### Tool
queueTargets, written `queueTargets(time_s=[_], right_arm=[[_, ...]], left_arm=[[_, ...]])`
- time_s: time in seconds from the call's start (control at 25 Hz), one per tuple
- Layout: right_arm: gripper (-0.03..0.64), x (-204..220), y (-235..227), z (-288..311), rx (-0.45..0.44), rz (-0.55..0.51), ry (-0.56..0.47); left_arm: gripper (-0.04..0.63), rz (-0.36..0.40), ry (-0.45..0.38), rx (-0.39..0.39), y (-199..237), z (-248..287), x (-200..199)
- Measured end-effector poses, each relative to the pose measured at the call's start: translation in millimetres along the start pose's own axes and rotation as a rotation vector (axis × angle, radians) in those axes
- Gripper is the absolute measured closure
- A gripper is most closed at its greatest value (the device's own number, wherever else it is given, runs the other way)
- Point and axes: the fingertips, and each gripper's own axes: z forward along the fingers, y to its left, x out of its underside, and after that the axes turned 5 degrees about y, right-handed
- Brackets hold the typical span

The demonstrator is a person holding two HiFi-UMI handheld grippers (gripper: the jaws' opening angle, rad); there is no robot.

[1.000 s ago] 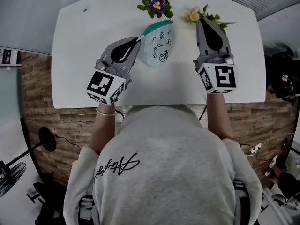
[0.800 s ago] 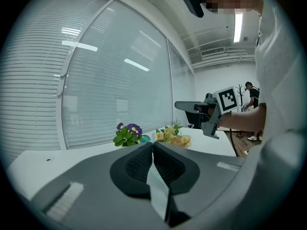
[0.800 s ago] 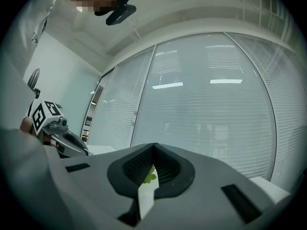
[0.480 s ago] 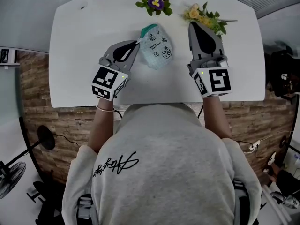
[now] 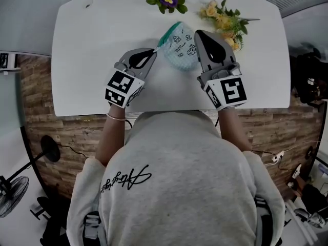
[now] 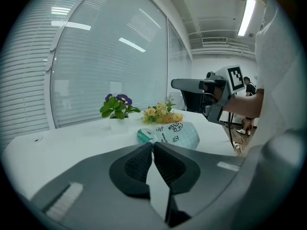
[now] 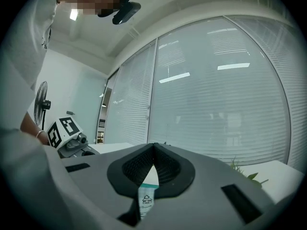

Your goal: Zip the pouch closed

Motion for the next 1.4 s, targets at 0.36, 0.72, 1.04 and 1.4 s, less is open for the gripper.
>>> queueTargets(time_s=[0.36,0.72,1.04,1.4], right_arm=[[0.615,11.4,14.8,-0.8,-0.074,0.023,0.028],[0.615,14.5,16.9,-1.9,-0.09,0.034,0.036],[0.615,14.5,17.2,-2.9,-0.095,0.04,0.031],[0.615,6.9,5.6,-5.6,-0.088,0.056,0.0]], left_arm=[[0.572,-0.009,0.031,-0.008,-2.4,6.4,14.4],[0.408,-0.039,-0.011,-0.028,-2.2,7.1,11.7],[0.399,-0.029,-0.105,-0.043,-4.1,-5.8,-11.5],[0.399,0.001,-0.186,-0.065,-3.7,-19.7,-44.8]])
